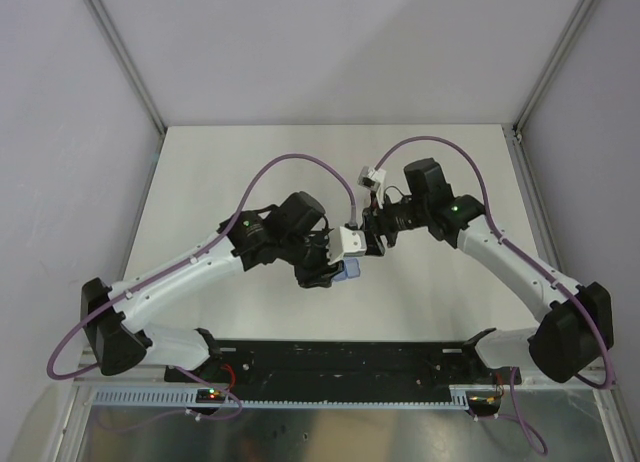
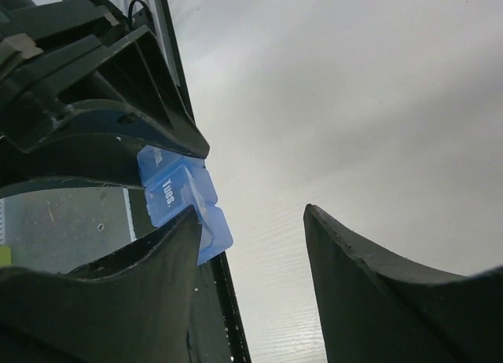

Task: Sort the pills into containers

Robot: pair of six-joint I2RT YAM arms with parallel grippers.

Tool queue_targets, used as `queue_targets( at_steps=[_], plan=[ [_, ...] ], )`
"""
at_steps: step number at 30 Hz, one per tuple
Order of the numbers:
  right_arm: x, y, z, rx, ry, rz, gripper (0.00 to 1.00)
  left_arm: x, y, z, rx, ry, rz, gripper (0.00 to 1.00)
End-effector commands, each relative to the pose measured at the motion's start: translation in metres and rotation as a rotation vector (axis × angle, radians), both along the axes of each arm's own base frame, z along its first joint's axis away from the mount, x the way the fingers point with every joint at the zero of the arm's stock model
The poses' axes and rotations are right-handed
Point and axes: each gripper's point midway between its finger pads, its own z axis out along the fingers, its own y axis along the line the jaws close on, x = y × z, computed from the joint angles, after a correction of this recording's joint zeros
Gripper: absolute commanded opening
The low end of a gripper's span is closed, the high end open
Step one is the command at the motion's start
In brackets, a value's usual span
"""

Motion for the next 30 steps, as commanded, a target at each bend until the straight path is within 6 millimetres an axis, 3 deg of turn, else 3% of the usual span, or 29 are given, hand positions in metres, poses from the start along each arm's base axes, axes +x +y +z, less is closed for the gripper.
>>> queue_targets(
  at_steps=[1,14,24,30],
  plan=[
    [0.015,0.005,0.018,0.022,-0.051,-0.023,0.60,-0.004,-0.003,0.016,-0.049,-0.038,-0.032,0.00],
    [0.027,0.006,0.013,-0.010,-0.032,-0.052,0.60,-0.001,-0.001,0.011,-0.025,-0.062,-0.027,0.00],
    [0.032,-0.011,0.043,0.051,-0.051,-0.062,0.64,0.017,0.007,-0.007,0.034,-0.100,0.024,0.00],
    [0.045,-0.028,0.049,0.042,-0.093,-0.121,0.67,0.042,0.013,-0.017,0.044,-0.089,0.097,0.00]
  ],
)
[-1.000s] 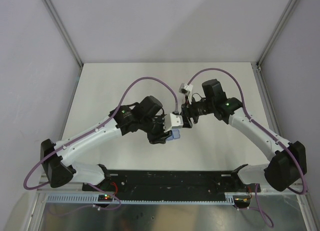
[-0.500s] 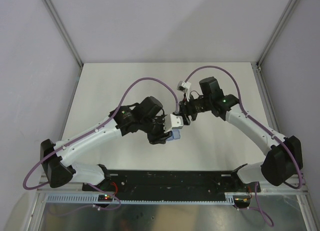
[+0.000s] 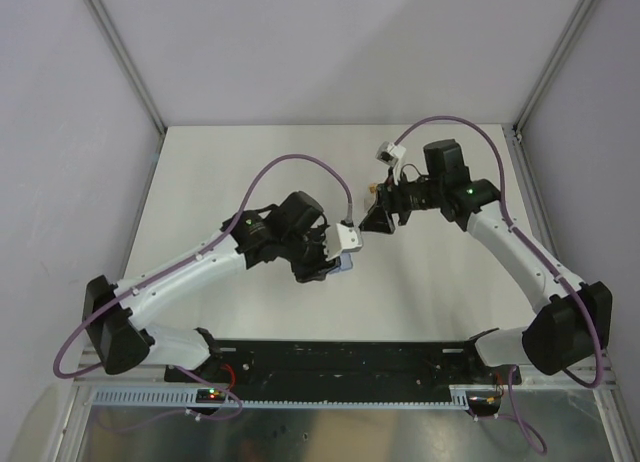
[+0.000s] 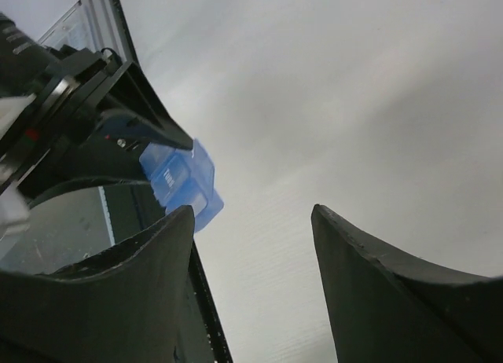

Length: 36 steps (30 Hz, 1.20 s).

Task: Sort the pills into containers

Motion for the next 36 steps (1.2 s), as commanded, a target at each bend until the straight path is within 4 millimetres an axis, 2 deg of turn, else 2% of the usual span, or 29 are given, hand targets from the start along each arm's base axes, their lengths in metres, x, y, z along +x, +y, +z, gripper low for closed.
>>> queue_targets(
  at_steps=[1,4,10,16,21,26,36],
  plan=[
    [0.007,-0.012,0.026,0.014,-0.086,-0.027,0.67,0.031,0.002,-0.004,-0.016,-0.032,0.064,0.00],
    [0.021,-0.022,0.019,-0.020,-0.083,-0.095,0.71,0.050,0.007,-0.013,-0.008,-0.011,0.126,0.00],
    [0.054,-0.047,0.000,-0.119,-0.105,-0.271,0.77,0.081,0.012,-0.046,0.017,0.034,0.231,0.01],
    [0.085,-0.066,-0.008,-0.202,-0.164,-0.419,0.79,0.103,0.020,-0.082,0.042,0.074,0.326,0.06],
    [0.110,-0.075,-0.017,-0.246,-0.200,-0.503,0.79,0.111,0.025,-0.105,0.062,0.113,0.375,0.12],
    [0.122,-0.078,-0.032,-0.284,-0.191,-0.534,0.79,0.114,0.027,-0.124,0.096,0.139,0.398,0.17],
    [0.132,-0.077,-0.048,-0.308,-0.163,-0.531,0.79,0.120,0.031,-0.137,0.141,0.144,0.446,0.32]
  ],
)
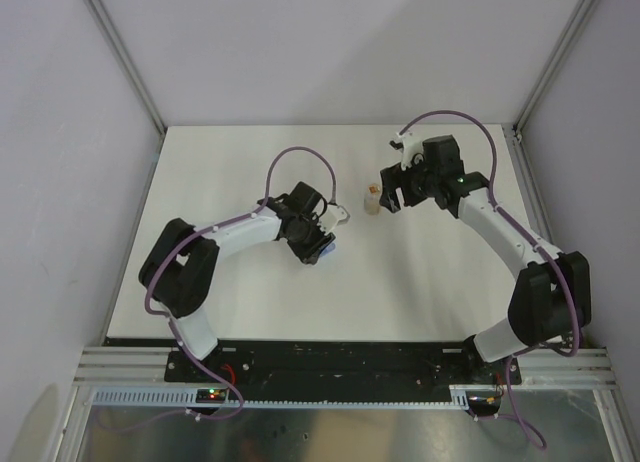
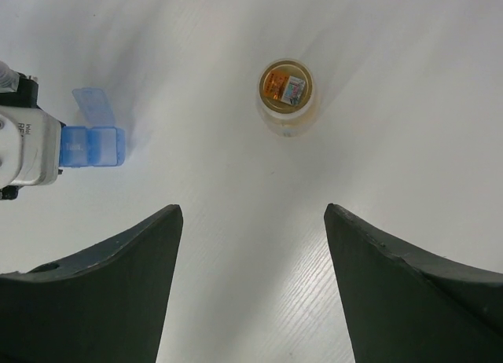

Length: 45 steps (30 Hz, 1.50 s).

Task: Sort the pills into containers

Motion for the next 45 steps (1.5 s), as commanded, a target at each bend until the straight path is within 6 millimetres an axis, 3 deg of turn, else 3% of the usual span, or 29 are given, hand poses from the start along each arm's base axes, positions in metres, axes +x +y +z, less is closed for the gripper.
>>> queue_targets(
  at_steps=[1,7,14,28,39,45],
  plan=[
    [0.017,0.002,0.016,0.014,-0.060,-0.016,0.79,0.010,-0.001,0.000,-0.002,-0.020,0.045,0.34],
    [0.024,0.001,0.008,-0.005,-0.048,-0.025,0.79,0.009,-0.002,-0.003,0.006,0.002,0.038,0.40],
    [0.041,-0.001,-0.004,-0.047,-0.030,-0.061,0.78,0.009,-0.003,-0.004,0.011,0.010,0.037,0.53],
    [0.081,0.013,-0.023,-0.081,0.005,-0.082,0.75,0.008,-0.004,0.009,-0.018,-0.012,0.032,0.98],
    [0.088,0.032,-0.056,-0.114,0.054,-0.048,0.73,0.000,-0.001,0.059,-0.109,-0.113,0.027,1.00],
    [0.091,0.034,-0.065,-0.129,0.062,-0.049,0.66,-0.008,0.003,0.076,-0.139,-0.145,0.018,1.00]
  ],
)
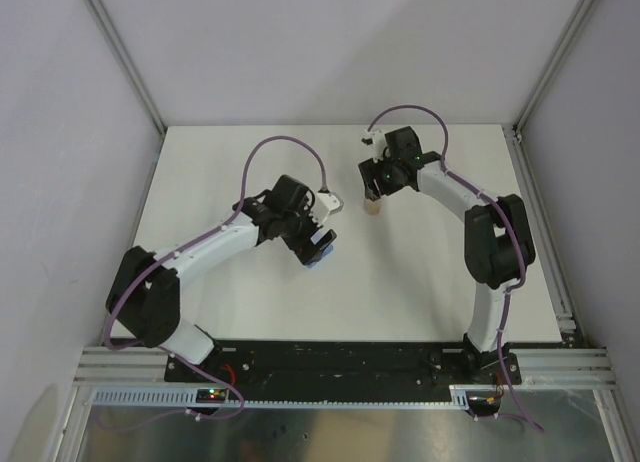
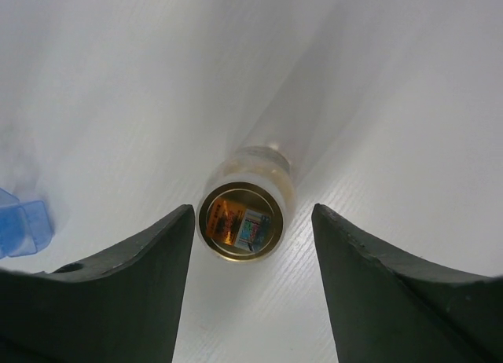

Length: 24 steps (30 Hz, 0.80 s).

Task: Sort the pills into containers

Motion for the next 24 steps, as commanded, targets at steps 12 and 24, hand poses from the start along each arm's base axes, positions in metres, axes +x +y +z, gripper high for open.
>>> queue_targets(
  at_steps=[12,24],
  plan=[
    [0.016,0.005,0.018,-0.006,-0.055,0.003,0.35,-0.011,0.003,0.024,-0.056,-0.038,-0.019,1.00],
    [-0.036,0.011,0.110,0.069,-0.103,0.126,0.02,-0.016,-0.018,0.093,-0.236,-0.128,-0.088,1.00]
  ],
)
